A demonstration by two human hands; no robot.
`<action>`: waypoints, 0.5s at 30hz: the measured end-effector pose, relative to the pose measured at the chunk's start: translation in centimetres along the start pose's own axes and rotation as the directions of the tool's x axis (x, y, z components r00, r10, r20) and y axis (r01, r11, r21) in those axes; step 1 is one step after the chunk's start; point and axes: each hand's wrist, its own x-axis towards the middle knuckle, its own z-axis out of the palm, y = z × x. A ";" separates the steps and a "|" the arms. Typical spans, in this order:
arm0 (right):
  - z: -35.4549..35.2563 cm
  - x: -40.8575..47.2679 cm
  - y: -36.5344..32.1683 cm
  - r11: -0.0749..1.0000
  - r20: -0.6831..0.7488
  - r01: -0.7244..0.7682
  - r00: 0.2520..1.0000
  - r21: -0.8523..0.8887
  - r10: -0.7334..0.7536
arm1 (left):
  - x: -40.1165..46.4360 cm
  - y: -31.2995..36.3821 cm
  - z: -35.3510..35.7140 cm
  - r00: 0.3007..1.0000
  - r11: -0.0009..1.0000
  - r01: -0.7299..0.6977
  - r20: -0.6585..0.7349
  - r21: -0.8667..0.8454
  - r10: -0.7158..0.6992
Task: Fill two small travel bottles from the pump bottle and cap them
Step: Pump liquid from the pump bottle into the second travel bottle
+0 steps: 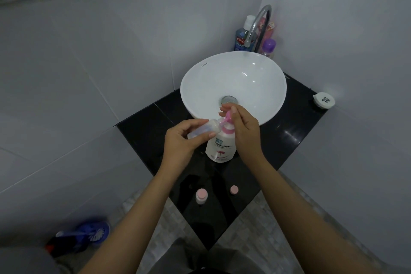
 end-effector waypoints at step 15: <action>0.7 -0.1 1.5 0.998 -0.088 0.036 0.995 -0.044 -0.040 | 0.8 -0.5 -0.3 1.000 0.997 -0.018 -0.002 0.077 0.018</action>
